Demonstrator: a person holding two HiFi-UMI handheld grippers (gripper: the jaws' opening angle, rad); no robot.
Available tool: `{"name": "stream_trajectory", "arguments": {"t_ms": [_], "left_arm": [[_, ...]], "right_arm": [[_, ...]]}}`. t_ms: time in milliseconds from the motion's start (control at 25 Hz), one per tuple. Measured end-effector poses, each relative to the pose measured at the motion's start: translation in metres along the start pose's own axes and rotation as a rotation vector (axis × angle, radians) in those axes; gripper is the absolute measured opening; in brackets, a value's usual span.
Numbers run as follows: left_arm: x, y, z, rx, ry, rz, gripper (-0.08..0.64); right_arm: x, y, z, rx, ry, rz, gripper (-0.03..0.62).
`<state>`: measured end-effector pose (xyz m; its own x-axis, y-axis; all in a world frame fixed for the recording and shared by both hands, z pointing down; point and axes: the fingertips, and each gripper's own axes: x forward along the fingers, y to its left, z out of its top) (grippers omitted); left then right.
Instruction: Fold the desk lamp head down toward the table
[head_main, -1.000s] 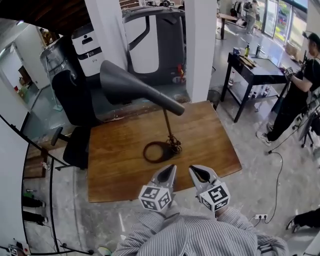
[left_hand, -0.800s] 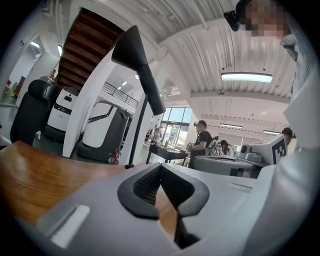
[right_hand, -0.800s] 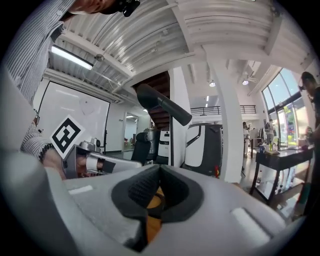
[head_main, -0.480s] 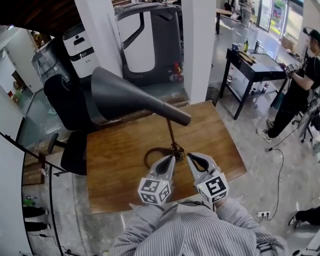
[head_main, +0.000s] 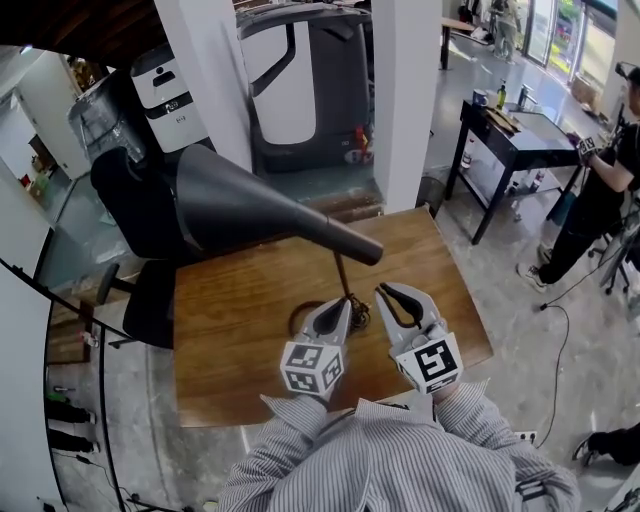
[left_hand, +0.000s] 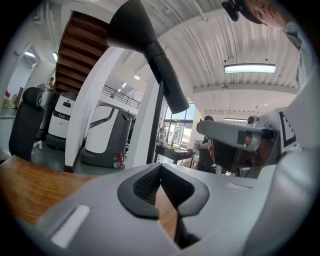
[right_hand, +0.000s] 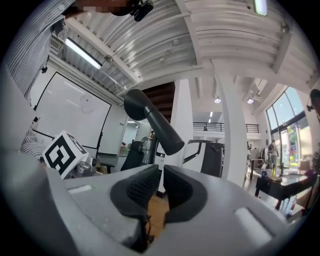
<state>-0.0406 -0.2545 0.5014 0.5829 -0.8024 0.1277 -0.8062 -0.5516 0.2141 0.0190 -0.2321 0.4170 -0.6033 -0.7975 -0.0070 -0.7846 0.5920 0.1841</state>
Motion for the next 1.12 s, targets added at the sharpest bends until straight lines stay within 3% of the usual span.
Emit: {"name": "stream_trajectory", "arguments": {"t_ms": [160,280,400,680,800,1000,1120], "left_arm": [[0.012,0.012,0.001,0.009,0.004,0.024,0.017],[0.018,0.018,-0.002,0.004,0.017,0.04,0.087],[0.024,0.021,-0.003,0.008,0.03,0.05,0.135],[0.039,0.029,-0.004,0.005,0.051,0.043,0.163],[0.043,0.029,-0.002,0.019,0.055,0.031,0.163],[0.047,0.027,-0.005,0.03,0.072,0.026,0.155],[0.048,0.023,-0.006,0.042,0.077,0.022,0.097]], "right_arm": [[0.008,-0.009,0.019,-0.115,-0.009,0.01,0.064],[0.013,-0.011,0.032,-0.246,-0.013,0.012,0.139],[0.021,-0.013,0.042,-0.368,-0.012,0.0,0.174],[0.033,-0.013,0.044,-0.517,0.026,0.011,0.22],[0.039,-0.011,0.037,-0.549,0.063,0.016,0.225],[0.045,-0.02,0.033,-0.519,0.074,-0.003,0.225],[0.046,-0.022,0.035,-0.511,0.065,0.0,0.225]]}}
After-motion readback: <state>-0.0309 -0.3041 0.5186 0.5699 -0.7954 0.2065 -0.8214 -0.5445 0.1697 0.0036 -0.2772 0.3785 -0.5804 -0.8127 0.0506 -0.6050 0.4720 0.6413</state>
